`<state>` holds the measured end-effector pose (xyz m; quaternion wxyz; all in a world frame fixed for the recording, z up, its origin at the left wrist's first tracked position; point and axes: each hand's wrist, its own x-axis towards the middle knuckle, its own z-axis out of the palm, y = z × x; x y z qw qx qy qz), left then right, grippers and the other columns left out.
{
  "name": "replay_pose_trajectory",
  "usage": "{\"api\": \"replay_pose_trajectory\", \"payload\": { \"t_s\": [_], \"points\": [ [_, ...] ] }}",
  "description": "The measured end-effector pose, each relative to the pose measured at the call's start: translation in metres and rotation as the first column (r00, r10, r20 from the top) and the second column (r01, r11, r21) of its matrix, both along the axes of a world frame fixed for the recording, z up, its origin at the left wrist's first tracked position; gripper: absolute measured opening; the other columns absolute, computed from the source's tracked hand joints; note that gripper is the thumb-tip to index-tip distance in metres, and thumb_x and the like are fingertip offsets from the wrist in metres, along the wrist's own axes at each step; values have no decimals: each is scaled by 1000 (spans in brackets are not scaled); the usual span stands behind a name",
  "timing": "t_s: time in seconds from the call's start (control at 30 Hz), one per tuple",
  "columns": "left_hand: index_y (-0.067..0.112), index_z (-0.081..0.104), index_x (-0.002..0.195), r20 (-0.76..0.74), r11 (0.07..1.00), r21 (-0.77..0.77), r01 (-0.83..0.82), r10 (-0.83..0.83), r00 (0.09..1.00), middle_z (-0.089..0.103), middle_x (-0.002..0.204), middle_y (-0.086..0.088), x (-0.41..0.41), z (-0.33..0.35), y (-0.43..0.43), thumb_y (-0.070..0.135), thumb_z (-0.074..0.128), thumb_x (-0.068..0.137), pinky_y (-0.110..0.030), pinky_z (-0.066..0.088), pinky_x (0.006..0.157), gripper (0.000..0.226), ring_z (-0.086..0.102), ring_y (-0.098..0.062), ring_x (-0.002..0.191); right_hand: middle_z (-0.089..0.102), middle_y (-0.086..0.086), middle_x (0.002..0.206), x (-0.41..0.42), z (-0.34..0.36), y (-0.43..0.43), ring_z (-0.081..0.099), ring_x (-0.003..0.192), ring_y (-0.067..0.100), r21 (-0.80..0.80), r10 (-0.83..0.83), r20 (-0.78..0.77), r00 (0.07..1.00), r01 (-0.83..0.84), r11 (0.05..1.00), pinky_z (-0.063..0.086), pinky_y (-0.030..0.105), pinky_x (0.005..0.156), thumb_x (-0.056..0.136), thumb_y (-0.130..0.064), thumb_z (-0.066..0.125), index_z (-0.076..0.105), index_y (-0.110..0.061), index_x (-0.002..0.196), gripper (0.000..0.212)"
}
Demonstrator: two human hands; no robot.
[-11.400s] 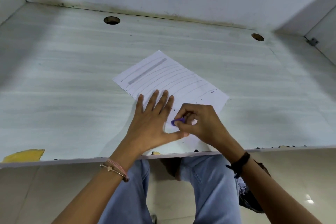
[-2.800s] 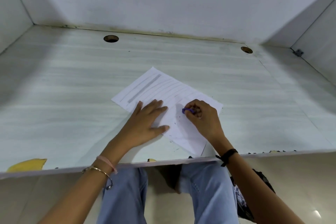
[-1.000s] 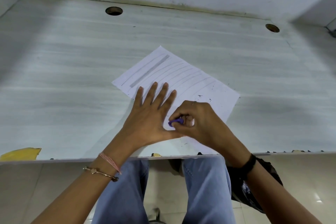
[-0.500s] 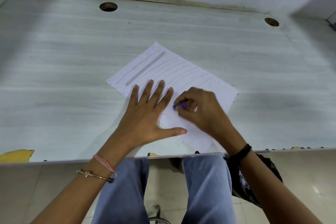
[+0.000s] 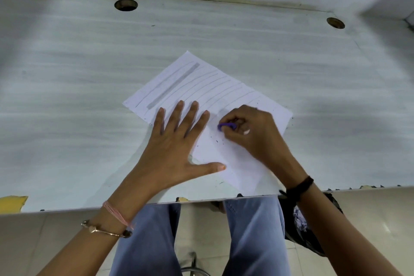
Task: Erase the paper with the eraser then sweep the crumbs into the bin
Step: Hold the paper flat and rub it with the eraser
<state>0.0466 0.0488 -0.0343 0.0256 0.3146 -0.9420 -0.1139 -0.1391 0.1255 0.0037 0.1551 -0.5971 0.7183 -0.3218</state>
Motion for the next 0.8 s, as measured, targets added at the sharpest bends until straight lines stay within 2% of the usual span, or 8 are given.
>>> {"api": "replay_pose_trajectory", "payload": {
  "t_s": [0.17, 0.23, 0.3, 0.4, 0.47, 0.57, 0.67, 0.8],
  "points": [
    [32, -13, 154, 29, 1000, 19, -8, 7, 1000, -24, 161, 4, -2, 5, 1, 95, 9, 69, -52, -10, 119, 108, -27, -19, 146, 61, -4, 78, 0, -7, 0, 52, 67, 3, -29, -100, -1, 995, 100, 995, 41, 10, 64, 77, -6, 70, 70, -16, 83, 11],
    [38, 13, 155, -65, 998, 50, -31, 35, 997, 1, 164, 5, -2, 13, -4, 89, 4, 75, -49, 5, 119, 95, -3, -19, 151, 64, -2, 81, 0, -7, 3, 56, 69, 6, -37, -124, 112, 986, 129, 991, 44, 11, 65, 78, -5, 70, 70, -17, 84, 14],
    [42, 50, 137, -245, 996, 48, -80, 90, 965, 41, 149, 10, -6, 19, -15, 73, 13, 88, -41, 24, 105, 68, 34, -16, 138, 68, -1, 86, -4, -5, 4, 60, 72, 8, -3, -178, 282, 943, 186, 982, 51, 18, 69, 79, -3, 68, 71, -17, 84, 15],
    [38, 63, 109, -342, 996, 69, -60, 80, 936, 52, 123, 13, -23, 20, -41, 58, 31, 87, -40, 28, 98, 44, 45, -12, 122, 71, -4, 85, -6, -3, 6, 64, 71, 12, 55, -234, 388, 891, 231, 971, 54, 25, 71, 81, -2, 67, 72, -16, 84, 15],
    [36, 62, 114, -333, 989, 127, 81, -34, 942, 47, 138, 12, -34, 17, -52, 65, 38, 83, -50, 18, 113, 49, 29, -11, 140, 70, -3, 83, -5, -2, 7, 62, 68, 9, 44, -210, 374, 903, 209, 977, 52, 20, 67, 80, -2, 68, 71, -16, 82, 15],
    [44, 39, 142, -196, 955, 232, 183, -139, 971, 14, 162, 14, -39, 13, -49, 81, 44, 77, -51, -10, 119, 75, -8, 0, 148, 67, 0, 86, -6, 0, 8, 61, 72, 14, 42, -142, 274, 951, 136, 990, 52, 22, 69, 80, -3, 69, 70, -18, 84, 15],
    [42, 7, 154, -81, 981, 96, 167, -160, 984, -9, 163, 15, -36, 5, -38, 91, 32, 74, -52, -13, 118, 97, -19, -2, 146, 67, -3, 84, -9, 5, 10, 61, 71, 13, 61, -90, 209, 974, 79, 995, 53, 24, 70, 78, -3, 72, 71, -18, 86, 17],
    [32, -7, 156, -23, 990, -3, 143, -143, 989, -17, 162, 13, -39, 4, -35, 92, 18, 75, -54, -10, 118, 103, -20, -3, 146, 69, -3, 80, -23, 6, 2, 62, 68, 14, 13, -208, 171, 963, 209, 978, 52, 23, 68, 75, -5, 73, 72, -19, 82, 16]
  ]
}}
